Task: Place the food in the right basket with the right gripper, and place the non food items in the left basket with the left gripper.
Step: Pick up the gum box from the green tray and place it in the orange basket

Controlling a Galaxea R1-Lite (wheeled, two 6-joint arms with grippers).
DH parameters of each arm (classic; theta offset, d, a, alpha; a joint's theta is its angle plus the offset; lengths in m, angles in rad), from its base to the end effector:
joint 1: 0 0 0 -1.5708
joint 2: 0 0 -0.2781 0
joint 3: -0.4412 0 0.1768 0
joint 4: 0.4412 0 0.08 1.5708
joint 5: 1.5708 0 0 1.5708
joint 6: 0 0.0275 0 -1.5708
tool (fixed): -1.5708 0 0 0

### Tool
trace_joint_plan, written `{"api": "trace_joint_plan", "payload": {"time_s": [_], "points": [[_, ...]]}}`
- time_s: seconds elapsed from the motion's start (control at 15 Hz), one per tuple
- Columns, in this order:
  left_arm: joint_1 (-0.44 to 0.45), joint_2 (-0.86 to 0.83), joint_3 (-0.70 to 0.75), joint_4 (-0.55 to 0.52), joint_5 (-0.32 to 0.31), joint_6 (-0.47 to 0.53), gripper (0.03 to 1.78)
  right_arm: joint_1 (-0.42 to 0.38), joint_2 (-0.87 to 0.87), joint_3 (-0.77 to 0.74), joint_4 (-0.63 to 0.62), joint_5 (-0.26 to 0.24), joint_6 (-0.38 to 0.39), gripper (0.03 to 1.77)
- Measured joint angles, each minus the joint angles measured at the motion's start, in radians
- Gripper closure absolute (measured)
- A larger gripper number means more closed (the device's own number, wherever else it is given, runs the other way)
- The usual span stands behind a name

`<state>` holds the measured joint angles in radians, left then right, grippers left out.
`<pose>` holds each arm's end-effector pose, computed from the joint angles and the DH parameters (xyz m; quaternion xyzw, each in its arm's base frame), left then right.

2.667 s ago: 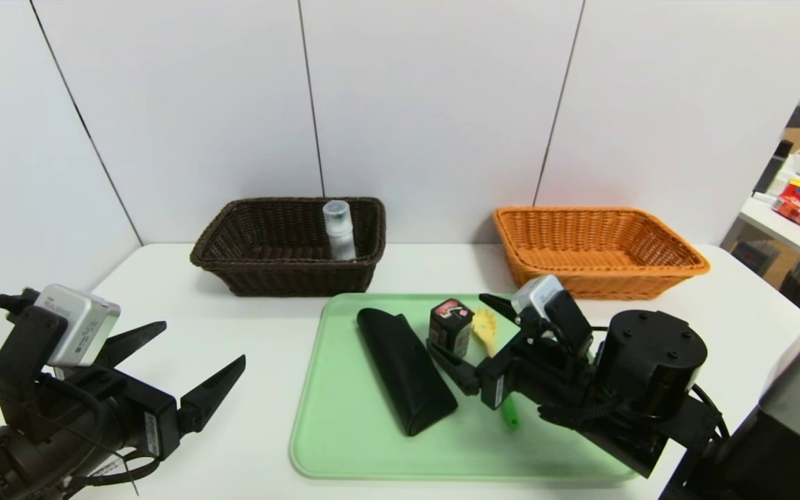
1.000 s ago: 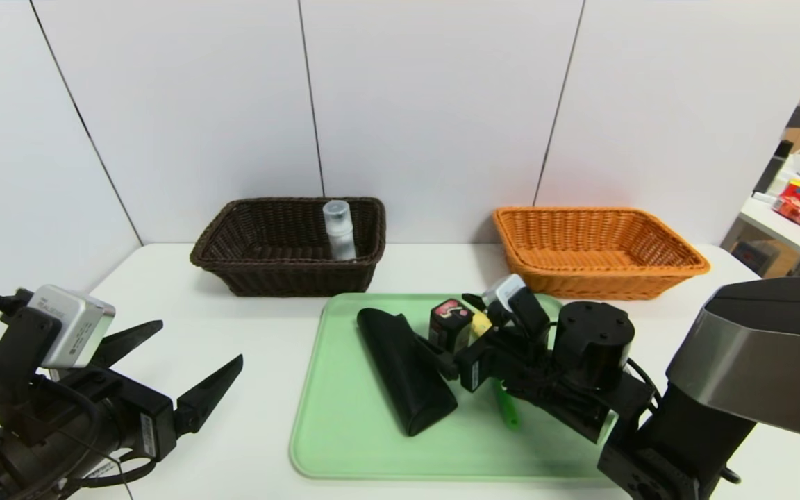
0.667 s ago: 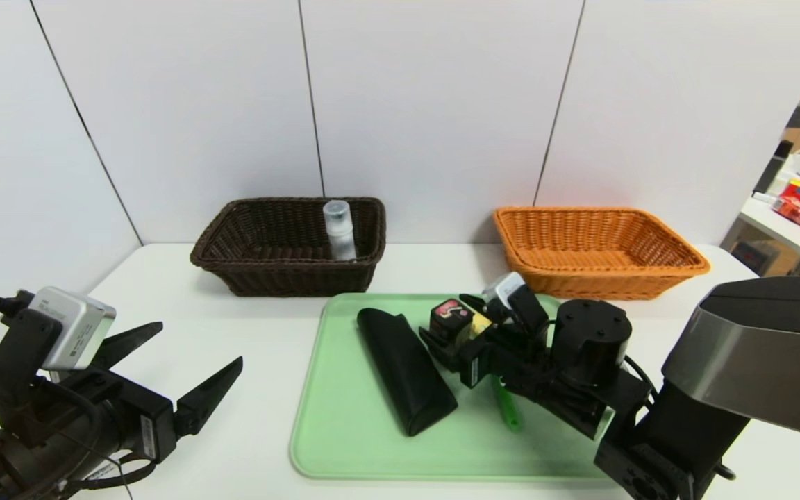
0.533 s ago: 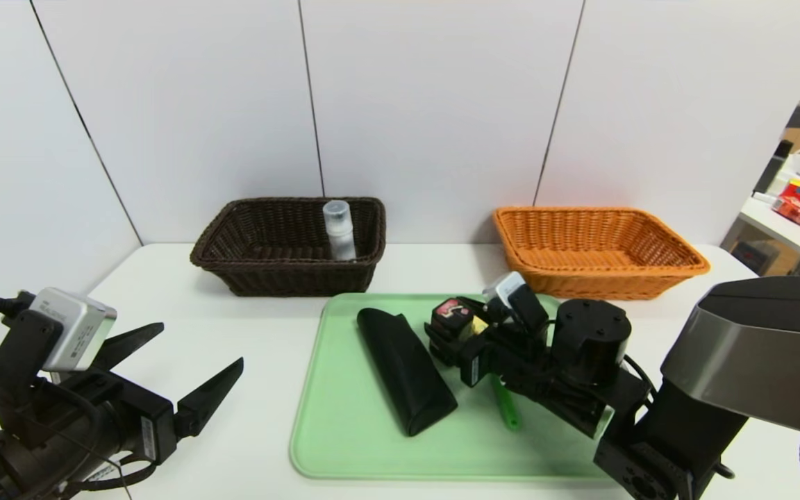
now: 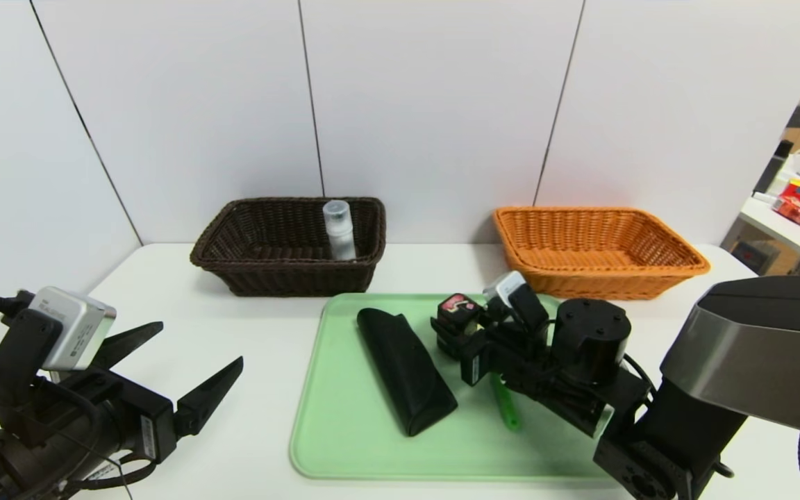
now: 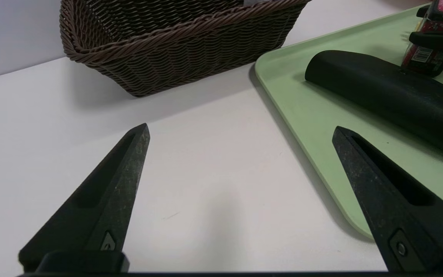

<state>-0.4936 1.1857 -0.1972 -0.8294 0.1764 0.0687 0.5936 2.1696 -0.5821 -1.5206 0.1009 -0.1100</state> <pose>0.1363 -0.0679 0.1488 0.0599 0.0696 -0.1599 0.9828 0.2775 0.1906 0.0614 -0.0598 0.0137 0.3414 0.9379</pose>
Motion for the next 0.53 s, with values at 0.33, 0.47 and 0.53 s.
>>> {"api": "trace_joint_plan", "payload": {"time_s": [0.33,0.47,0.53], "points": [[0.000,0.000,0.000,0.000,-0.001,0.005,0.12,0.008,-0.051,-0.007,0.000,-0.007,-0.018,1.04],[0.000,0.000,0.002,0.000,-0.001,0.005,0.12,0.010,-0.090,-0.009,0.011,-0.008,-0.029,1.04],[0.000,0.000,0.002,0.000,-0.001,0.005,0.12,0.010,-0.115,-0.009,0.031,-0.008,-0.034,1.04]]}}
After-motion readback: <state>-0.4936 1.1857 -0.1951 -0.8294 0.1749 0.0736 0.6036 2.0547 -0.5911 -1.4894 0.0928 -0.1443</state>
